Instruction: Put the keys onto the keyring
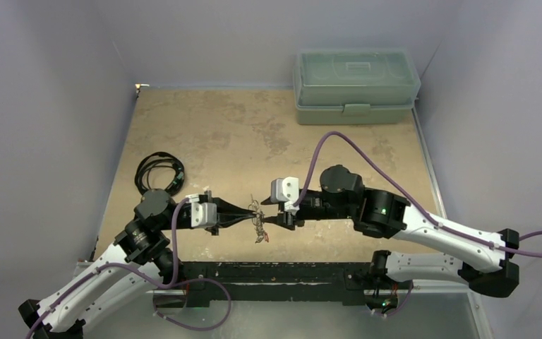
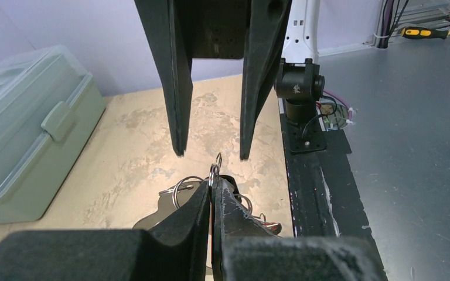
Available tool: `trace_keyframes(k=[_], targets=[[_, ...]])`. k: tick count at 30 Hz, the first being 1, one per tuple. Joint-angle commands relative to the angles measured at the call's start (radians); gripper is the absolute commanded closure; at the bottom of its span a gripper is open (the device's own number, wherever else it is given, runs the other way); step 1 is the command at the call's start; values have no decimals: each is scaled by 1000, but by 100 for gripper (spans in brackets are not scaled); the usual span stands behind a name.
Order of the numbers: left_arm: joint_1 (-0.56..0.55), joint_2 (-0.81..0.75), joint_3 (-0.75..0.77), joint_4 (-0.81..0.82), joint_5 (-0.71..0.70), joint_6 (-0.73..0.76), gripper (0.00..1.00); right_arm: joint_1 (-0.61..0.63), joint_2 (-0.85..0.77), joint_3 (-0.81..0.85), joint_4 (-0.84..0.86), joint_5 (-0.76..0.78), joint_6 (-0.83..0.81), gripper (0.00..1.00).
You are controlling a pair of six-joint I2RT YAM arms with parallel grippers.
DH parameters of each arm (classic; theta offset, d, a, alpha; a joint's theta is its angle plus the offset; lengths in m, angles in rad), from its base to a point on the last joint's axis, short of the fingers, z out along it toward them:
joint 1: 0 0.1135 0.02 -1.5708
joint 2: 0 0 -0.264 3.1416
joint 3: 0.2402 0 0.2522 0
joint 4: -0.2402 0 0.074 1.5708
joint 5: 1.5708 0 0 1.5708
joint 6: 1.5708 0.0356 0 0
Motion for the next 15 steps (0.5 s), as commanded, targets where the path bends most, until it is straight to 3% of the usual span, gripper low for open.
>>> trace_keyframes(k=[1,6,15], targets=[[-4,-6,-4,60,-1,20,100,2,34,9,33,-13,-3,59],[-4,-13,-7,60,-8,21,100,2,41,4,26,-16,-4,67],[-3,-20,-7,58,-23,24,100,2,21,-3,6,12,-5,65]])
